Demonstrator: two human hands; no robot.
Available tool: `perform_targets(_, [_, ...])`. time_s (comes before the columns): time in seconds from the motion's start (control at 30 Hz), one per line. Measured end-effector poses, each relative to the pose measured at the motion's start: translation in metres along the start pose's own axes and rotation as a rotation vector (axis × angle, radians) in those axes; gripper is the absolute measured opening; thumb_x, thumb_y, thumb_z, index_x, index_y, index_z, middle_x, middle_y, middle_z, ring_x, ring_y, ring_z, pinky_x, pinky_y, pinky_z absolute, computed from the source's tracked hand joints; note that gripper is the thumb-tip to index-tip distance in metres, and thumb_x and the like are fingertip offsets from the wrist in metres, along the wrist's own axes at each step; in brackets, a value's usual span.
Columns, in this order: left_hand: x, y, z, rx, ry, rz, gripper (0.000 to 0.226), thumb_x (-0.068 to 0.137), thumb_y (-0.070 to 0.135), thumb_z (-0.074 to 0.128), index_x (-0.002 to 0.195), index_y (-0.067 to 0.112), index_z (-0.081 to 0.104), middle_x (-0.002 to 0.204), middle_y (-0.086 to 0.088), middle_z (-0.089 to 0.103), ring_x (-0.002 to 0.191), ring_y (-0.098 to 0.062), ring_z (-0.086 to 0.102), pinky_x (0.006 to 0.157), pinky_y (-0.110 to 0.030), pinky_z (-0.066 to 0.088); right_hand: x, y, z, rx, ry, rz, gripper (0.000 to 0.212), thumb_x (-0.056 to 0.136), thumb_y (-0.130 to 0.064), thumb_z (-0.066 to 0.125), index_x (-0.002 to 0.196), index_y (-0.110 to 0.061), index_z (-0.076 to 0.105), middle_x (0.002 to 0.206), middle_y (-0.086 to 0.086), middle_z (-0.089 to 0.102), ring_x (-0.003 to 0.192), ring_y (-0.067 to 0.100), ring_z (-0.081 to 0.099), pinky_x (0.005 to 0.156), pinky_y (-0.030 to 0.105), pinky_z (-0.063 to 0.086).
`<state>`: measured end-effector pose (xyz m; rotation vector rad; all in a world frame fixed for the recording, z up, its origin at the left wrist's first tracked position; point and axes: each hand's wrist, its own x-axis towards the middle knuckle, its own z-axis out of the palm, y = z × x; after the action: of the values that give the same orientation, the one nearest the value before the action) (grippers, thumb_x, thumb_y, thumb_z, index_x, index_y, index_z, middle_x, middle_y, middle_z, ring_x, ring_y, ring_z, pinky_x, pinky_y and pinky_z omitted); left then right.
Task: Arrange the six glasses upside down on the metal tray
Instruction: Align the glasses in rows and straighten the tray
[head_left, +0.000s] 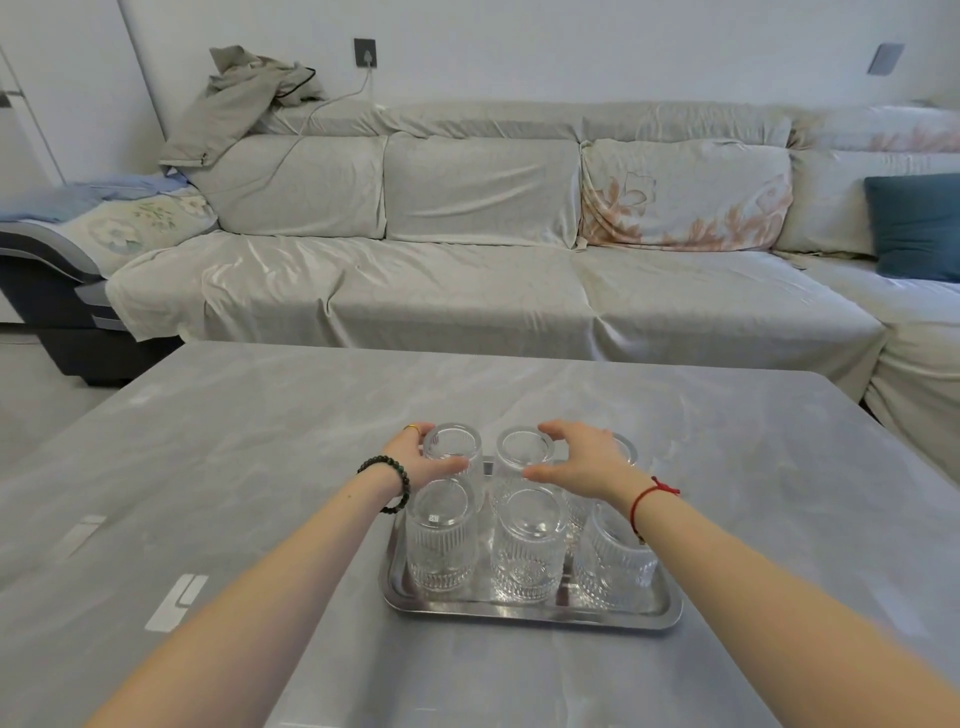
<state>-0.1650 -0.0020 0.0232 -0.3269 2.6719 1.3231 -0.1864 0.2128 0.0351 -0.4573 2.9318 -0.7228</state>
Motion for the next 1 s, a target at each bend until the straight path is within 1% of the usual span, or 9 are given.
perform_targets(0.23, [-0.017, -0.009, -0.007, -0.142, -0.006, 0.033, 0.084, 0.077, 0.041, 0.063, 0.140, 0.010, 0.018, 0.149, -0.005, 0.030, 0.133, -0.023, 0.036, 0.108, -0.038, 0.033, -0.015, 0.039, -0.042, 0.306, 0.079, 0.049, 0.072, 0.070, -0.034, 0.074, 0.132, -0.017, 0.041, 0.140, 0.004, 0.044, 0.130, 0.019, 0.039, 0.109, 0.035, 0.029])
perform_targets(0.37, [-0.032, -0.033, -0.010, -0.129, -0.060, 0.029, 0.082, 0.077, 0.047, 0.060, 0.139, 0.011, 0.021, 0.148, -0.005, 0.033, 0.135, -0.020, 0.031, 0.112, -0.037, 0.028, -0.027, 0.069, -0.048, 0.340, -0.048, 0.155, 0.074, 0.070, -0.030, 0.075, 0.133, -0.016, 0.039, 0.138, 0.008, 0.045, 0.129, 0.026, 0.040, 0.106, 0.040, 0.034])
perform_targets(0.47, [-0.045, -0.045, -0.007, -0.122, -0.108, 0.024, 0.099, 0.062, 0.056, 0.066, 0.139, 0.012, 0.021, 0.147, -0.003, 0.033, 0.135, -0.016, 0.031, 0.113, -0.035, 0.026, -0.028, 0.071, -0.039, 0.392, -0.074, 0.186, 0.074, 0.070, -0.026, 0.076, 0.133, -0.013, 0.039, 0.136, 0.010, 0.049, 0.122, 0.027, 0.047, 0.102, 0.041, 0.041])
perform_targets(0.53, [-0.054, -0.046, -0.006, -0.095, -0.115, 0.046, 0.122, 0.042, 0.071, 0.069, 0.139, 0.013, 0.023, 0.145, 0.002, 0.033, 0.133, -0.012, 0.031, 0.113, -0.032, 0.025, -0.027, 0.068, -0.035, 0.433, -0.053, 0.190, 0.074, 0.070, -0.021, 0.077, 0.133, -0.010, 0.039, 0.133, 0.012, 0.051, 0.116, 0.027, 0.053, 0.095, 0.037, 0.045])
perform_targets(0.63, [-0.059, -0.048, -0.002, -0.057, -0.123, 0.117, 0.145, 0.017, 0.086, 0.059, 0.138, 0.014, 0.024, 0.130, 0.012, 0.035, 0.124, -0.001, 0.031, 0.109, -0.025, 0.023, -0.025, 0.065, -0.033, 0.452, -0.041, 0.174, 0.074, 0.071, -0.021, 0.076, 0.133, -0.009, 0.038, 0.132, 0.011, 0.050, 0.102, 0.022, 0.057, 0.079, 0.028, 0.047])
perform_targets(0.73, [-0.061, -0.051, 0.003, -0.044, -0.136, 0.144, 0.139, 0.017, 0.084, 0.062, 0.135, 0.019, 0.029, 0.129, 0.010, 0.042, 0.125, -0.004, 0.035, 0.106, -0.022, 0.025, -0.024, 0.063, -0.030, 0.432, -0.044, 0.155, 0.075, 0.071, -0.023, 0.075, 0.134, -0.010, 0.037, 0.134, 0.010, 0.049, 0.099, 0.020, 0.056, 0.083, 0.027, 0.044])
perform_targets(0.83, [-0.064, -0.053, 0.007, -0.054, -0.137, 0.152, 0.135, 0.019, 0.080, 0.067, 0.135, 0.020, 0.030, 0.126, 0.010, 0.045, 0.123, -0.005, 0.038, 0.105, -0.023, 0.026, -0.027, 0.062, -0.031, 0.410, -0.009, 0.157, 0.076, 0.072, -0.028, 0.074, 0.135, -0.013, 0.035, 0.139, 0.010, 0.044, 0.119, 0.026, 0.049, 0.096, 0.036, 0.042])
perform_targets(0.9, [-0.065, -0.054, 0.011, -0.066, -0.118, 0.150, 0.123, 0.029, 0.068, 0.076, 0.133, 0.019, 0.032, 0.122, 0.009, 0.047, 0.122, -0.008, 0.041, 0.102, -0.022, 0.029, -0.037, 0.057, -0.031, 0.405, 0.180, 0.115, 0.070, 0.073, -0.028, 0.073, 0.132, -0.014, 0.039, 0.137, 0.008, 0.045, 0.123, 0.026, 0.045, 0.101, 0.039, 0.040])
perform_targets(1.0, [-0.064, -0.054, 0.019, -0.113, -0.053, 0.154, 0.080, 0.061, 0.030, 0.081, 0.128, 0.018, 0.038, 0.116, 0.006, 0.051, 0.122, -0.013, 0.045, 0.097, -0.021, 0.032, -0.068, 0.034, -0.019, 0.444, 0.462, -0.102, 0.049, 0.073, -0.022, 0.073, 0.117, -0.022, 0.053, 0.114, 0.003, 0.060, 0.107, 0.022, 0.057, 0.094, 0.036, 0.047])
